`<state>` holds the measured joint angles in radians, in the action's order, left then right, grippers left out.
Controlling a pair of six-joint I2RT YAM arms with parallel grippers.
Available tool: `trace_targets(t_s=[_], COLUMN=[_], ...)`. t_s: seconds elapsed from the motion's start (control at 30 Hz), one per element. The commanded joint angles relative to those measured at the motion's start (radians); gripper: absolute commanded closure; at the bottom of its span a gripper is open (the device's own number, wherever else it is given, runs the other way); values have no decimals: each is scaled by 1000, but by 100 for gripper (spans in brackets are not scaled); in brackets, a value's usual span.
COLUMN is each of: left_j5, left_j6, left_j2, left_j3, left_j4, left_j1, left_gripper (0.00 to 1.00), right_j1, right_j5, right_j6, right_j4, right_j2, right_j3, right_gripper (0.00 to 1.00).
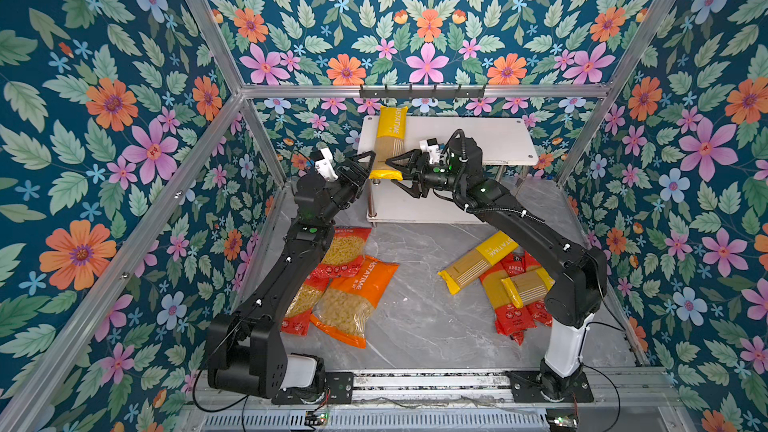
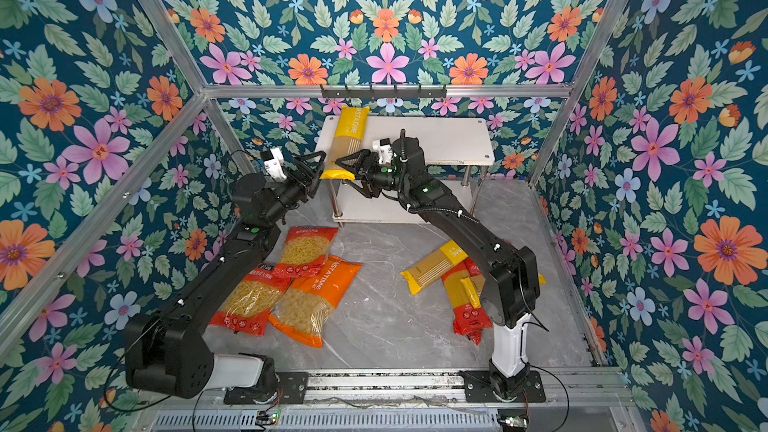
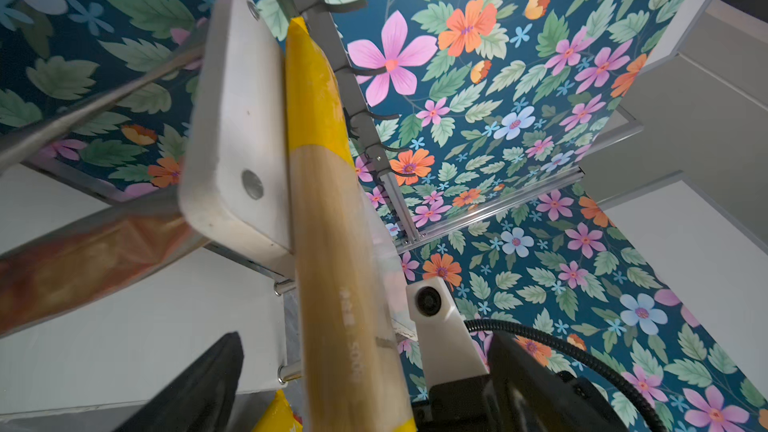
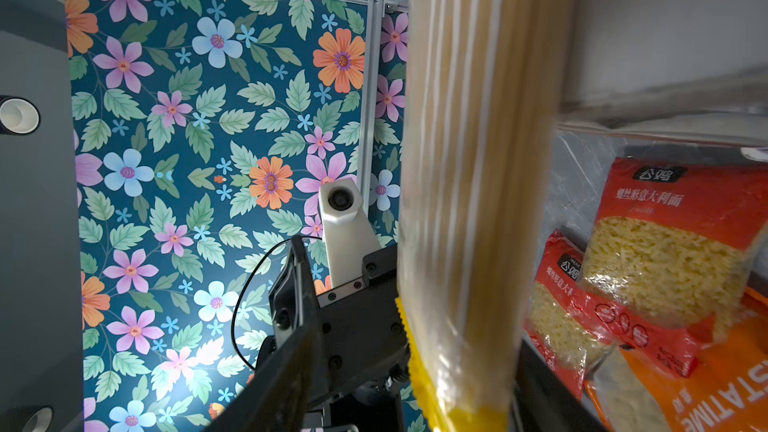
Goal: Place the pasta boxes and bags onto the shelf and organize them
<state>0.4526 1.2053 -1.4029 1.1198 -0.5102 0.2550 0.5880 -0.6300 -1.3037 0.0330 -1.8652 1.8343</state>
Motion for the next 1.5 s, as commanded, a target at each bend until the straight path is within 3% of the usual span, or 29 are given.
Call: trace_targets(t_s=[0.0,0.13,0.27,0.33,0.5,0.63,0.8,1.0,1.2,1.33,1.47], left_j5=[4,-10,-36,-67,-164,-164,-206,-127,-164,-150,-139], left_j6=[17,-1,0,0,2,29,40,45,65,59,46], left_j2=[-41,-60,-64,-61,-61,-93,-100,-189,-157,-136,-105], left_j3=[21,56,67,79,139,218,262,351,279,255,231], left_j4=[-94,-75,-12,45,156,208,266,265,225,209,221], left_j1=[19,44,47,47,31,7,-9,-13,-13,-13,-18], left_gripper=[13,27,60,71,89,99,100,100,99,84,52], right_j1=[-3,-9,-9,-8,-8,-7,-2,4,4,4,4], right_j5=[-33,21,102,136,253,283,332,348,365,366,360], right_j6=[35,118,200,215,267,301,332,348,350,353,351], right_j4=[29,3,-47,-60,-137,-184,-214,-213,-210,-211,-209], right_j2=[53,196,345,395,491,520,556,564,576,566,557], right_j3=[-50,-216,-364,-429,-546,-573,-602,-624,-650,-649,-647], right_gripper=[30,29,29,29,30,30,30,31,31,31,31])
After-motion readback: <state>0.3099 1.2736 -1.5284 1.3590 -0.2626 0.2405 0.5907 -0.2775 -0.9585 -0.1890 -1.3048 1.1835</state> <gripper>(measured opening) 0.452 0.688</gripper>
